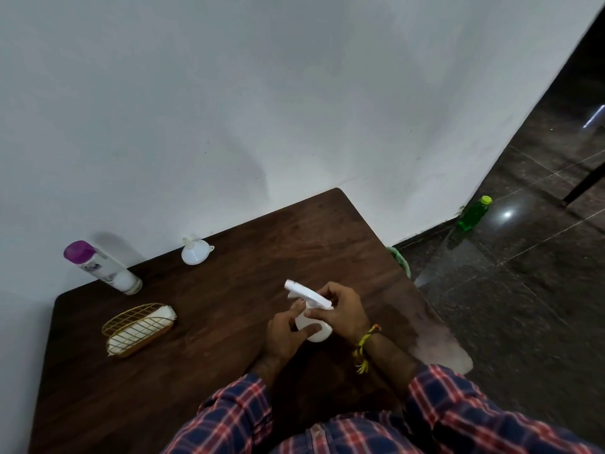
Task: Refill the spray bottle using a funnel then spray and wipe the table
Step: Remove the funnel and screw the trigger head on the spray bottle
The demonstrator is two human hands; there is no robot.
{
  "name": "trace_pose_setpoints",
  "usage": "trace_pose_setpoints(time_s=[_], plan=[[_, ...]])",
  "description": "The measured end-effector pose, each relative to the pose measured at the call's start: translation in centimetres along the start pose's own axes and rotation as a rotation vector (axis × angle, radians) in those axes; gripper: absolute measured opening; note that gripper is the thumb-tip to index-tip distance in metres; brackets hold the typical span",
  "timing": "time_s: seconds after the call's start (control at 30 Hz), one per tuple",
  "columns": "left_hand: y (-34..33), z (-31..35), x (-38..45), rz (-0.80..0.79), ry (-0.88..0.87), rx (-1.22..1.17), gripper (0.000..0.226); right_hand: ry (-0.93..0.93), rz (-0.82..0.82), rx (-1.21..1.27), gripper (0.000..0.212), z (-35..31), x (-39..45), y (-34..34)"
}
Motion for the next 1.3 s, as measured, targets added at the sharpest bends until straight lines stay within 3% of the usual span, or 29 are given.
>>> trace_pose_setpoints(time_s=[0.07, 0.23, 0.33, 0.43, 0.57, 0.63, 0.83, 1.07, 1.2, 1.3], plan=[[0.1, -0.1, 0.1, 0.019, -0.014, -0.021, 0.060, -0.015, 0.106, -0.068, 0.040, -0.2, -0.5, -0.2], [0.2, 0.3, -0.5, 0.032, -0.001, 0.007, 0.076, 0.007, -0.176, 0.016, 0.030, 0.3, -0.3, -1.8], [0.7, 1.0, -0.5, 0.063, 0.003, 0.107, 0.080, 0.048, -0.049, -0.035, 0.019, -0.5, -0.4, -1.1], [1.1, 1.9, -0.5, 0.104, 0.011, 0.152, 0.066, 0.084, 0.086, -0.103, 0.022, -0.8, -0.7, -0.7], [-0.2, 2.7, 0.8, -0.016, -0.032, 0.143, 0.078, 0.062, -0.168, 0.014, 0.019, 0.1, 0.2, -1.6], [-0.8, 2.9, 1.5, -0.061, -0.062, 0.186, 0.085, 0.098, -0.152, -0.006, 0.025, -0.2, 0.0, -1.3], [-1.0, 2.2, 1.7, 0.008, -0.007, 0.291, 0.031, 0.162, 0.177, 0.023, 0.029, -0.2, -2.0, -0.6], [-1.7, 2.6, 1.4, 0.054, 0.032, 0.298, 0.025, 0.197, 0.409, -0.075, 0.030, 0.0, -3.1, -0.1], [-1.8, 2.5, 1.4, 0.048, 0.058, 0.329, 0.027, 0.180, 0.381, -0.019, 0.029, -0.2, -2.8, 0.3], [-2.0, 2.9, 1.4, 0.017, 0.074, 0.302, 0.029, 0.121, 0.229, -0.050, 0.026, 0.2, -1.3, -0.2]])
Point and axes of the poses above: each hand's wrist, its own x-axis towards the middle knuckle, its own y-axis out of the back of the hand, z = x × y, the point moved 10 cm from there along x, towards the middle knuckle, and after that the axes turned 9 degrees about x, right-handed, at the moved point
